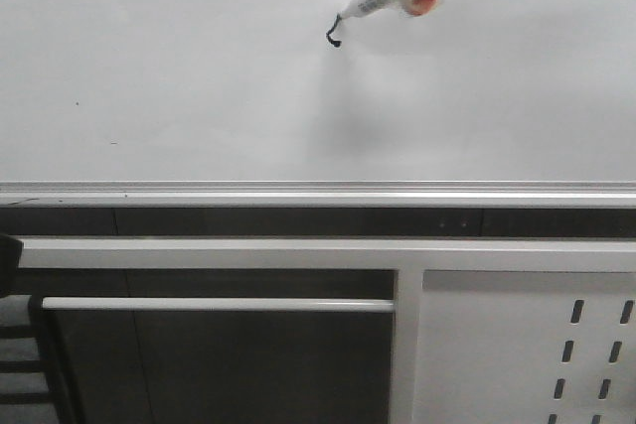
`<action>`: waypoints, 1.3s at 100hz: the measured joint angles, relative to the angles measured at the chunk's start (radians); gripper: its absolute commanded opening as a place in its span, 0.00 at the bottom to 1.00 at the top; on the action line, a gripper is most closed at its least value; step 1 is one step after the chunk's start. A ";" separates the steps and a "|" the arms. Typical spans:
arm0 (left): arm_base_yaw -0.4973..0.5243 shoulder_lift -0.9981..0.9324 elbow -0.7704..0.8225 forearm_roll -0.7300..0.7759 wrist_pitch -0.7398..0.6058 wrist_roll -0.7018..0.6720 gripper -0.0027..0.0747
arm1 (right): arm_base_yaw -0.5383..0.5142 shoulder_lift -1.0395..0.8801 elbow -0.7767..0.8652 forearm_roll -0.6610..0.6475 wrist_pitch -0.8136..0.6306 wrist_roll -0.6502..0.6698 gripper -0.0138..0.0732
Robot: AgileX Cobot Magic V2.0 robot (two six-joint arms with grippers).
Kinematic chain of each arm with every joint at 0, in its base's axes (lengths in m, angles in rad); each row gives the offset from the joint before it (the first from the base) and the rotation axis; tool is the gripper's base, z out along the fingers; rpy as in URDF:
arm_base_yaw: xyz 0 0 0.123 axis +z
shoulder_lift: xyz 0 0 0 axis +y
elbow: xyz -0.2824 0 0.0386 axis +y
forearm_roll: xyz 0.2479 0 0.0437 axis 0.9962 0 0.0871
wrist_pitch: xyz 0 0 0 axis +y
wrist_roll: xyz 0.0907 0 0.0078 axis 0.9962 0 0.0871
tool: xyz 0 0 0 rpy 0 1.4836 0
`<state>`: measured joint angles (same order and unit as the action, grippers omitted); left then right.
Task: Write number 1 on whiteboard
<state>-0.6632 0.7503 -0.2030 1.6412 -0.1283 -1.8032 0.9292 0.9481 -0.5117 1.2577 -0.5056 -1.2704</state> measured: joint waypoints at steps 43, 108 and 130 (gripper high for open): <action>0.000 0.000 0.011 -0.002 0.002 0.000 0.41 | 0.146 -0.062 0.000 0.221 -0.059 -0.172 0.10; 0.000 0.000 0.013 -0.002 -0.002 0.014 0.01 | 0.169 -0.062 0.000 0.246 -0.044 -0.200 0.10; 0.000 0.000 0.013 -0.002 0.009 0.018 0.01 | 0.169 -0.062 0.000 0.246 -0.044 -0.203 0.10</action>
<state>-0.6632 0.7503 -0.1905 1.6396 -0.1191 -1.7854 1.0984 0.8860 -0.5117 1.5040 -0.5491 -1.4730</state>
